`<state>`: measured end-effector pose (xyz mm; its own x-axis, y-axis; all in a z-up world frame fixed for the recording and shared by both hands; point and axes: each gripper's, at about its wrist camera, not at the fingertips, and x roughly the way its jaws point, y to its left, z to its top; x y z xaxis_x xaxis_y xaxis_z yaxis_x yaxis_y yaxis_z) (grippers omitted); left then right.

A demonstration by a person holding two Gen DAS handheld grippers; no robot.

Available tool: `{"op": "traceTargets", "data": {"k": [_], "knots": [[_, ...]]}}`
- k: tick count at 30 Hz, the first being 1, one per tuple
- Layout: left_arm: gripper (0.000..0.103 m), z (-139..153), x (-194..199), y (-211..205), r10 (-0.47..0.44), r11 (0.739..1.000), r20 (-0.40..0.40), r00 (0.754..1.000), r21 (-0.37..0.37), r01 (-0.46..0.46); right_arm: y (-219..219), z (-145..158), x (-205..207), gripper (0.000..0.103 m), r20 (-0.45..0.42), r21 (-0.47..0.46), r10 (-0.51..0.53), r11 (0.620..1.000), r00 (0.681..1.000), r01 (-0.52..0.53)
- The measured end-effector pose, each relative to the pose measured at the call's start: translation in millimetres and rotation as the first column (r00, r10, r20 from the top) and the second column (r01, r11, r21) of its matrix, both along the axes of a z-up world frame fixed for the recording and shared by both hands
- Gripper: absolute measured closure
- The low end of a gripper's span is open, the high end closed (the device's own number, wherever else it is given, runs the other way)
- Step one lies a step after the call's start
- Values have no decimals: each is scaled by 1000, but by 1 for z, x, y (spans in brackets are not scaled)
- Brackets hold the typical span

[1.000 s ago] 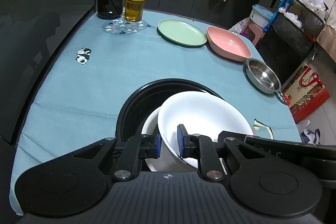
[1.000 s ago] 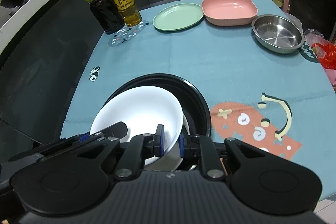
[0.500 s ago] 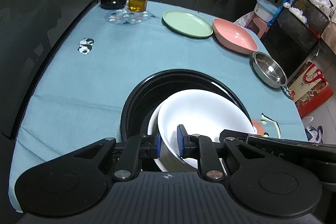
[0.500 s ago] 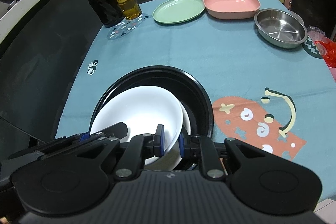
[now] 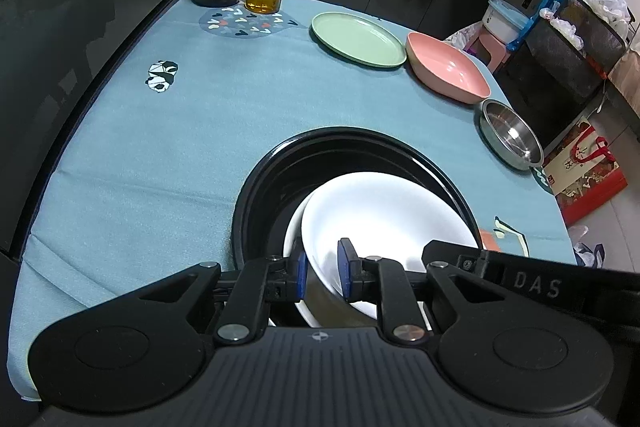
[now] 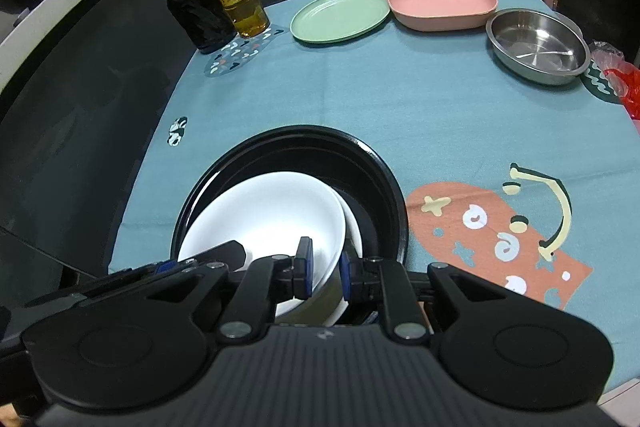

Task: Organize plates and bowls
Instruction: 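Lower the small white plate into the white bowl inside the black bowl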

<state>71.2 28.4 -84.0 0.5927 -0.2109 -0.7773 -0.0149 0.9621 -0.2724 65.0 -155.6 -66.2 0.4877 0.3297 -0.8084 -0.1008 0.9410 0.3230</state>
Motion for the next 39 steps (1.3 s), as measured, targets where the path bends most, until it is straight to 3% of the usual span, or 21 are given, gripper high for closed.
{"op": "traceTargets", "data": {"k": [16,22,39], "knots": [[89,1,-3,1,4,1000,9,1000,-6,-4,-7,6,-4,87,15,21,-18,1000,1000,17],[89,3,-5,1,14,1000,16,1000,-1,-14,-12,13,-8,85,73,-23,-58,998,996,60],[84,11,-6,1,-29,999,-14,999,18,29,-5,-4,-4,85,9,-33,-11,999,1000,12]]}}
